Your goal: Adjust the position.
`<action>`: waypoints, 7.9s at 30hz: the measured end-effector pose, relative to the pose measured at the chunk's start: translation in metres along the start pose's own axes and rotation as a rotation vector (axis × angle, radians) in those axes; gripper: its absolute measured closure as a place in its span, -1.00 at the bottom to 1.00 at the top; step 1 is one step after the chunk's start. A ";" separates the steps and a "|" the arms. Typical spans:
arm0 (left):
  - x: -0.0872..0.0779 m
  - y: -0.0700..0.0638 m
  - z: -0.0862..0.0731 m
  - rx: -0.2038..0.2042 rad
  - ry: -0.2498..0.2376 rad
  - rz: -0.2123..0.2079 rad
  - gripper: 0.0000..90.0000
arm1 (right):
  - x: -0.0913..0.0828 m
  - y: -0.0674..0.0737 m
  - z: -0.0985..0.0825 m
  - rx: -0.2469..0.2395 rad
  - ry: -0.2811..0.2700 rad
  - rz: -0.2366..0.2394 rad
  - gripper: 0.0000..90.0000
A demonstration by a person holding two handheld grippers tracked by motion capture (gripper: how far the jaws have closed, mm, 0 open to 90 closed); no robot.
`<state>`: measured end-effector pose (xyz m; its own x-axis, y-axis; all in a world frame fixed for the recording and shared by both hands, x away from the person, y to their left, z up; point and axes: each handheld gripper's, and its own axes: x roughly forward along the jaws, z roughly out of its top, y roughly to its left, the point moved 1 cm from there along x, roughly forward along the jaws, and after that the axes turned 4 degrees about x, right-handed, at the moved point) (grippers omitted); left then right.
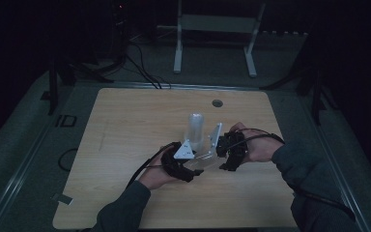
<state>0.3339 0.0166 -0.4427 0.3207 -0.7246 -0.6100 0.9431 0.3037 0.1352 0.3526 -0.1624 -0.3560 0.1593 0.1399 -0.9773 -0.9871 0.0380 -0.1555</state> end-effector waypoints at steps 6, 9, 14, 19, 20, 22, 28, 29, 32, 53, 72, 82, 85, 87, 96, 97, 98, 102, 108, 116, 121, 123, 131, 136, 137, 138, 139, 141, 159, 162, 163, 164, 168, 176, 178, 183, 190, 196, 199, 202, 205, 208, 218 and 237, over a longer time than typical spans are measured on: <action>0.001 -0.004 0.001 0.026 -0.003 -0.027 -0.34 | 0.002 0.002 0.004 -0.011 0.007 0.002 -0.27; 0.002 -0.004 0.001 0.029 -0.007 -0.038 -0.34 | 0.004 0.004 0.005 -0.022 0.019 0.008 -0.28; 0.003 -0.006 0.001 0.046 0.003 -0.057 -0.34 | 0.008 0.006 0.007 -0.034 0.026 0.014 -0.28; 0.004 -0.006 0.001 0.047 0.000 -0.064 -0.35 | 0.011 0.007 0.008 -0.042 0.037 0.022 -0.27; 0.004 -0.006 0.001 0.047 -0.002 -0.065 -0.35 | 0.011 0.008 0.008 -0.043 0.035 0.025 -0.27; 0.004 -0.006 0.001 0.047 -0.006 -0.068 -0.35 | 0.012 0.009 0.009 -0.049 0.035 0.030 -0.27; 0.005 -0.007 0.001 0.052 -0.005 -0.081 -0.35 | 0.015 0.010 0.010 -0.053 0.039 0.031 -0.27; 0.005 -0.007 0.001 0.052 -0.008 -0.085 -0.35 | 0.016 0.010 0.010 -0.050 0.039 0.033 -0.27; 0.005 -0.008 0.002 0.055 -0.019 -0.096 -0.35 | 0.018 0.011 0.012 -0.055 0.038 0.038 -0.27; 0.002 -0.008 0.004 0.027 -0.055 -0.110 -0.45 | 0.023 0.015 0.014 -0.047 0.033 0.045 -0.08; -0.014 0.002 0.006 -0.025 -0.140 -0.011 -0.55 | 0.021 0.005 -0.007 0.055 -0.011 -0.005 -0.08; -0.022 0.007 0.006 -0.043 -0.178 0.034 -0.54 | 0.020 0.000 -0.014 0.128 -0.040 -0.049 -0.08; -0.025 0.007 0.006 -0.046 -0.193 0.045 -0.53 | 0.019 -0.001 -0.017 0.155 -0.059 -0.065 -0.07; -0.027 0.008 0.006 -0.045 -0.199 0.050 -0.52 | 0.020 -0.002 -0.019 0.168 -0.077 -0.073 -0.07; -0.029 0.010 0.006 -0.065 -0.213 0.059 -0.50 | 0.015 -0.003 -0.028 0.240 -0.144 -0.103 -0.07; -0.029 0.011 0.006 -0.063 -0.215 0.062 -0.50 | 0.014 -0.003 -0.029 0.248 -0.152 -0.106 -0.07; -0.030 0.011 0.006 -0.065 -0.218 0.064 -0.50 | 0.014 -0.003 -0.031 0.257 -0.162 -0.106 -0.07; -0.030 0.011 0.006 -0.071 -0.215 0.080 -0.50 | 0.013 -0.005 -0.036 0.289 -0.192 -0.117 -0.07; -0.032 0.012 0.006 -0.082 -0.223 0.090 -0.49 | 0.013 -0.004 -0.041 0.318 -0.212 -0.133 -0.07; -0.032 0.012 0.005 -0.098 -0.237 0.107 -0.48 | 0.006 -0.001 -0.043 0.347 -0.247 -0.169 -0.07; -0.034 0.013 0.005 -0.109 -0.251 0.122 -0.47 | 0.002 0.000 -0.044 0.370 -0.275 -0.192 -0.07; -0.034 0.014 0.005 -0.109 -0.252 0.126 -0.47 | 0.001 0.002 -0.045 0.376 -0.286 -0.202 -0.07; -0.035 0.015 0.005 -0.123 -0.261 0.132 -0.46 | -0.003 0.002 -0.049 0.408 -0.319 -0.238 -0.07; -0.036 0.016 0.005 -0.126 -0.263 0.138 -0.46 | -0.007 0.003 -0.051 0.434 -0.354 -0.268 -0.07; -0.036 0.016 0.005 -0.127 -0.264 0.137 -0.46 | -0.007 0.003 -0.051 0.437 -0.359 -0.274 -0.07; -0.036 0.016 0.005 -0.129 -0.266 0.138 -0.46 | -0.007 0.003 -0.052 0.444 -0.365 -0.281 -0.07; -0.036 0.016 0.005 -0.130 -0.266 0.139 -0.46 | -0.008 0.003 -0.052 0.451 -0.371 -0.288 -0.07; -0.037 0.017 0.004 -0.136 -0.268 0.139 -0.46 | -0.008 0.003 -0.053 0.460 -0.385 -0.305 -0.07; -0.041 0.020 0.009 -0.175 -0.286 0.128 -0.43 | -0.006 0.004 -0.055 0.547 -0.509 -0.403 -0.08; -0.041 0.020 0.009 -0.185 -0.289 0.125 -0.43 | -0.006 0.005 -0.056 0.557 -0.522 -0.415 -0.08; -0.041 0.021 0.009 -0.187 -0.288 0.124 -0.43 | -0.006 0.005 -0.057 0.563 -0.527 -0.417 -0.08; -0.041 0.021 0.009 -0.191 -0.287 0.124 -0.43 | -0.005 0.005 -0.057 0.568 -0.535 -0.420 -0.08; -0.041 0.022 0.009 -0.205 -0.290 0.122 -0.43 | -0.002 0.007 -0.058 0.586 -0.550 -0.425 -0.08; -0.041 0.023 0.011 -0.225 -0.296 0.131 -0.42 | 0.001 0.010 -0.059 0.618 -0.604 -0.447 -0.08; -0.041 0.022 0.011 -0.230 -0.300 0.127 -0.42 | 0.002 0.011 -0.059 0.621 -0.622 -0.454 -0.08; -0.042 0.021 0.014 -0.239 -0.313 0.123 -0.42 | 0.002 0.013 -0.058 0.632 -0.655 -0.472 -0.08; -0.041 0.021 0.015 -0.256 -0.320 0.126 -0.42 | 0.004 0.017 -0.060 0.659 -0.707 -0.503 -0.08; -0.039 0.021 0.017 -0.265 -0.329 0.127 -0.42 | 0.004 0.019 -0.062 0.661 -0.738 -0.536 -0.08; -0.039 0.021 0.017 -0.273 -0.339 0.122 -0.42 | 0.002 0.020 -0.063 0.662 -0.749 -0.553 -0.08; -0.039 0.021 0.017 -0.279 -0.347 0.118 -0.42 | 0.001 0.021 -0.063 0.664 -0.763 -0.560 -0.08; -0.039 0.021 0.018 -0.284 -0.353 0.113 -0.42 | 0.001 0.022 -0.063 0.660 -0.772 -0.563 -0.08; -0.040 0.022 0.019 -0.287 -0.357 0.114 -0.42 | 0.003 0.023 -0.062 0.660 -0.785 -0.563 -0.08; -0.040 0.023 0.021 -0.314 -0.380 0.107 -0.43 | 0.005 0.026 -0.060 0.667 -0.829 -0.577 -0.08; -0.037 0.026 0.027 -0.370 -0.402 0.089 -0.48 | 0.009 0.030 -0.058 0.670 -0.863 -0.584 -0.08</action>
<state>0.3492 0.0341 -0.3956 0.4743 -0.8434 -0.2525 0.8406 0.5191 -0.1546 0.3234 -0.2175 -0.3775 0.7813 0.5283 -0.3324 -0.6029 0.7766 -0.1828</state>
